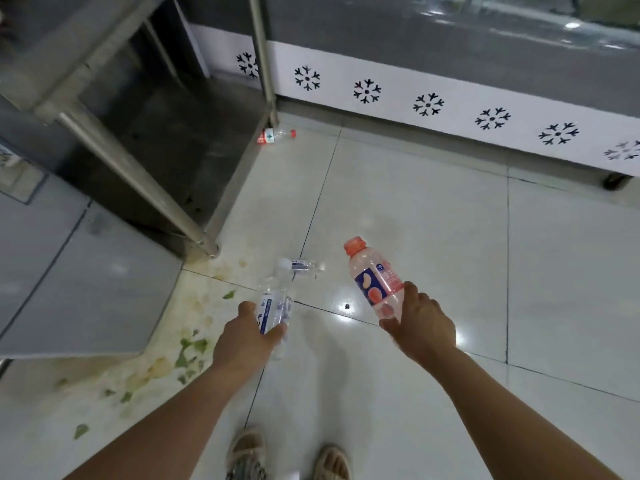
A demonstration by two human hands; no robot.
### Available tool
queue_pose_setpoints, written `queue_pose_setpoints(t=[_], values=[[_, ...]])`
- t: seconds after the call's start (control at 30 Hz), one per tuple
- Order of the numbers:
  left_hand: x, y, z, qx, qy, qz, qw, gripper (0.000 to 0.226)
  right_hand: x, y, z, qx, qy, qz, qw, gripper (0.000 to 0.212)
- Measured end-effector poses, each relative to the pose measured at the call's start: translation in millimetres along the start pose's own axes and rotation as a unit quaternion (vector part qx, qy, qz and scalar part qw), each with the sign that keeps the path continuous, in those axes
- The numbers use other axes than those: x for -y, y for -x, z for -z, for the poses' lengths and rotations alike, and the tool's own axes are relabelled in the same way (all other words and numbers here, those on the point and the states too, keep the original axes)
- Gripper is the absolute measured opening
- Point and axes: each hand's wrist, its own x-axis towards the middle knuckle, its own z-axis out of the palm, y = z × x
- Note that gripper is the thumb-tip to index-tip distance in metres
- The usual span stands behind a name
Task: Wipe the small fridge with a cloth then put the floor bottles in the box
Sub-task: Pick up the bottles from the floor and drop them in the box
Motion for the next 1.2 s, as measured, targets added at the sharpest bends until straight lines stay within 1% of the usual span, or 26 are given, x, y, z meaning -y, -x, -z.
queue_pose_setpoints(t=[0.17, 0.33, 0.5, 0.67, 0.77, 0.87, 0.97, 1.07, 1.2], values=[[-31.6, -40.7, 1.2, -0.010, 0.037, 0.023, 0.999, 0.061, -0.6, -64.1, 19.5, 0.007, 0.027, 0.030, 0.999, 0.067], [-65.7, -101.7, 9.9, -0.018, 0.069, 0.037, 0.997, 0.059, 24.4, -149.9, 38.2, 0.015, 0.046, 0.070, 0.996, 0.067], [-90.7, -155.8, 22.1, -0.016, 0.093, 0.075, 0.993, 0.056, 49.6, -229.0, 51.3, 0.030, 0.064, 0.111, 0.991, 0.066], [-107.6, -192.9, 24.5, -0.026, 0.120, 0.125, 0.985, 0.063, 62.9, -295.7, 58.9, 0.053, 0.100, 0.143, 0.983, 0.066], [-116.2, -209.1, 15.3, -0.033, 0.141, 0.158, 0.977, 0.065, 71.4, -335.3, 54.9, 0.077, 0.129, 0.177, 0.973, 0.065], [-121.7, -221.7, -3.3, -0.043, 0.173, 0.220, 0.959, 0.065, 81.3, -374.5, 41.7, 0.110, 0.158, 0.227, 0.955, 0.066], [-125.8, -231.1, -30.4, -0.067, 0.197, 0.295, 0.933, 0.065, 91.3, -411.2, 23.6, 0.145, 0.200, 0.298, 0.922, 0.065], [-128.1, -235.3, -64.9, -0.090, 0.230, 0.352, 0.903, 0.067, 97.0, -438.4, 2.2, 0.177, 0.245, 0.349, 0.887, 0.066], [-124.1, -238.5, -120.6, -0.097, 0.269, 0.418, 0.862, 0.066, 100.0, -457.1, -38.1, 0.198, 0.270, 0.391, 0.858, 0.060]])
